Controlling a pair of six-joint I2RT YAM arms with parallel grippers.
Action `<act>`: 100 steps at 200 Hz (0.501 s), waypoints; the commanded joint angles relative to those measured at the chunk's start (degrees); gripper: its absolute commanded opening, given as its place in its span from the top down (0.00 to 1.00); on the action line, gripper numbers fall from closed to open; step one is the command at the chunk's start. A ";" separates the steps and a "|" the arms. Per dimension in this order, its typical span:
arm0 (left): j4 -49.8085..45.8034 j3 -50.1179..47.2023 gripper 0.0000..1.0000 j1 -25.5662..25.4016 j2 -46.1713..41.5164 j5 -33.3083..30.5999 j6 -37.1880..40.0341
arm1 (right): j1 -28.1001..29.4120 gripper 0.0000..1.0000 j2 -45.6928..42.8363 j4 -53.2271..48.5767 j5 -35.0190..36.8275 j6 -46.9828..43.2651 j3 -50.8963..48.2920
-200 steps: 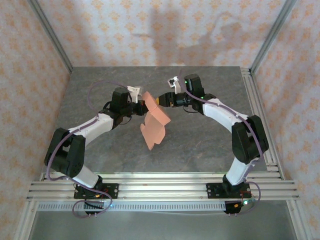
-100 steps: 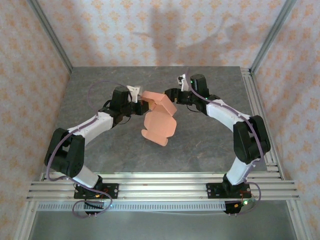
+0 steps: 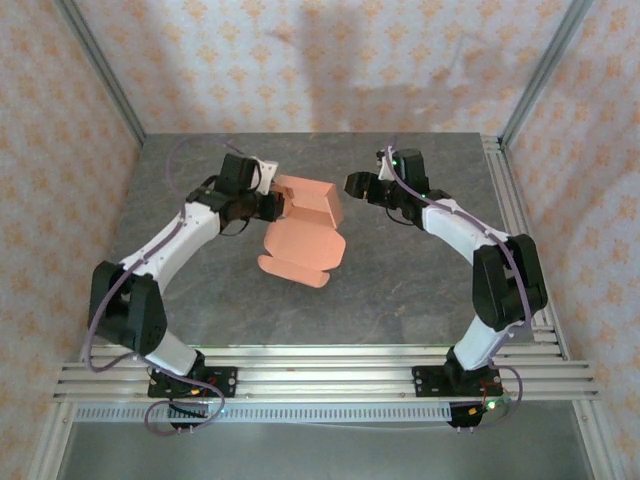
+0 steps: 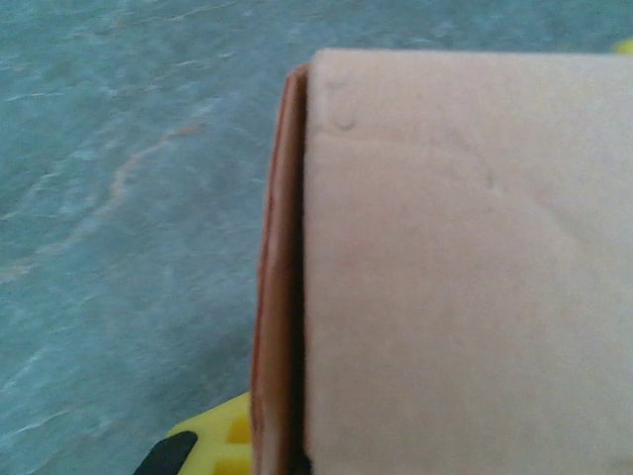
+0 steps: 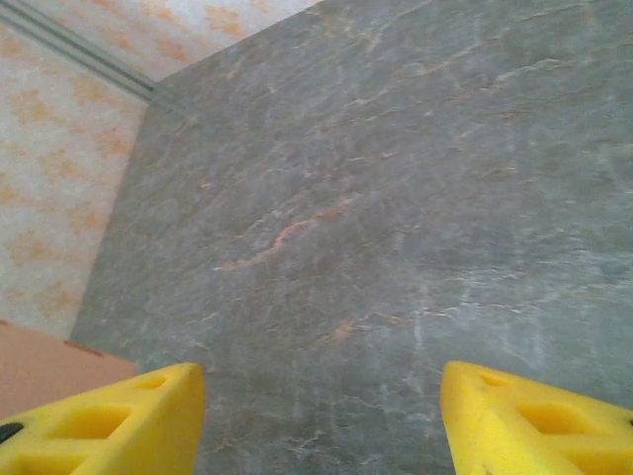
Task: Fold the paper box
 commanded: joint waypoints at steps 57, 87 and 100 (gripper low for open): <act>-46.32 25.90 1.00 1.02 14.49 -11.38 6.58 | -0.69 0.36 -3.77 -6.18 3.76 -0.28 -0.41; -56.71 33.21 1.00 0.94 22.49 -15.00 10.26 | -0.73 0.35 -2.68 -4.11 2.28 1.48 -1.29; -59.62 35.10 1.00 0.89 24.44 -16.15 11.93 | -0.70 0.35 -1.75 -3.48 1.92 1.76 -1.29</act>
